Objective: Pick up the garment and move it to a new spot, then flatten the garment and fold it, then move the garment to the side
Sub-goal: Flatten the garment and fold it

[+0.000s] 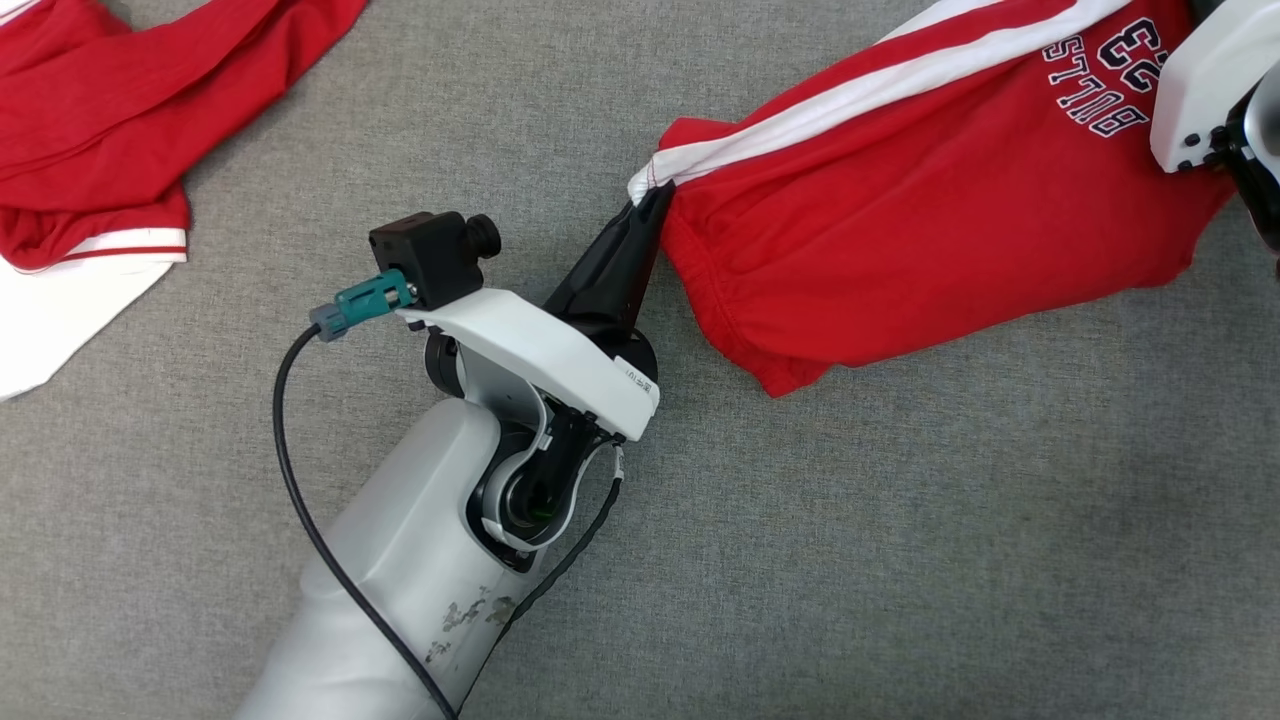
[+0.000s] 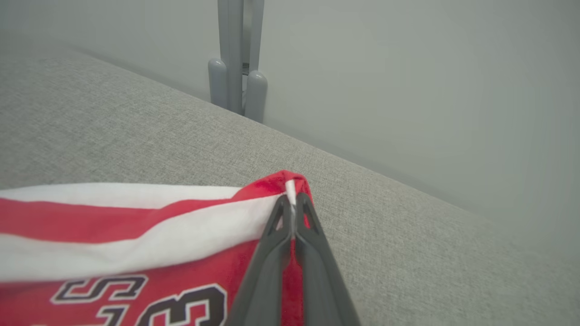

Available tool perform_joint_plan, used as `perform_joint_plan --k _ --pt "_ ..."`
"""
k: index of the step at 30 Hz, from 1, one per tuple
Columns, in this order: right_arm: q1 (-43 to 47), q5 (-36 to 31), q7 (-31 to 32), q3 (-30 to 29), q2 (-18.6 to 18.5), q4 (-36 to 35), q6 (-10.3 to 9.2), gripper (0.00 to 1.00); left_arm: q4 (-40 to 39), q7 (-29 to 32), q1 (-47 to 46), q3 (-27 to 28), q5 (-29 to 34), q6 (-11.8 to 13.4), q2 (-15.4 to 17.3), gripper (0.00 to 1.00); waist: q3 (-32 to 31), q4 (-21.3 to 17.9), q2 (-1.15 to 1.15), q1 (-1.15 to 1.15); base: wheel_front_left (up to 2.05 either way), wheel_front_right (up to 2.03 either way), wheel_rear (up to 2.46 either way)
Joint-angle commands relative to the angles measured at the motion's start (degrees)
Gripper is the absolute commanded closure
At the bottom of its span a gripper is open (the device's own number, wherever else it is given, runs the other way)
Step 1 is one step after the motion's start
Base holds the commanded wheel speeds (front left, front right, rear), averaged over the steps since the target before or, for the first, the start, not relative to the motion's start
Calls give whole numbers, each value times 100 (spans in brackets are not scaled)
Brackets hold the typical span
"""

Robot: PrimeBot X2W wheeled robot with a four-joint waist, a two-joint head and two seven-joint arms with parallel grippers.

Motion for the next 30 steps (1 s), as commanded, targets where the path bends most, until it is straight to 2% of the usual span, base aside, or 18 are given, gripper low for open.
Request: perform_joint_plan --k 1,6,12,13,14,15,16,17,18,23,27,30 --pt "-68 -4 -139 67 -26 60 -4 100 174 -18 -2 -4 58 83 114 100 -4 -2 0 0 0 0 0" --pt "-237 -18 -731 189 -97 313 -4 100 302 -200 -81 -86 75 175 118 100 -1 35 0 0 0 0 0" --pt "-399 -2 -933 220 -67 673 -4 100 481 -225 -158 -178 -7 183 122 100 31 103 0 0 0 0 0" --pt "-415 5 -947 227 -56 721 -4 90 519 -224 -168 -198 -23 182 124 100 33 110 0 0 0 0 0" --pt "-419 32 -959 215 -41 763 -4 51 550 -248 -174 -201 -39 185 128 100 27 113 0 0 0 0 0" --pt "-426 53 -973 210 -29 791 -4 0 577 -253 -182 -210 -47 182 130 75 17 114 0 0 0 0 0" --pt "-433 70 -1000 196 -18 811 -4 0 609 -283 -193 -221 -38 184 130 53 -2 113 0 0 0 0 0" --pt "-433 83 -1024 186 8 822 -4 0 625 -331 -211 -224 1 190 129 2 -25 109 0 0 0 0 0" --pt "-414 104 -1049 175 35 832 -4 0 648 -394 -234 -235 42 187 127 0 -60 100 0 0 0 0 0" --pt "-175 238 -1122 172 135 751 -4 0 762 -700 -260 -459 507 212 219 0 -333 16 0 0 0 0 0" --pt "42 327 -1133 234 219 551 -4 0 867 -783 -156 -504 631 299 337 0 -516 -78 0 0 0 0 0" --pt "382 435 -1133 201 213 61 -4 0 824 -967 -25 -489 886 444 486 0 -720 -157 0 0 0 0 0"
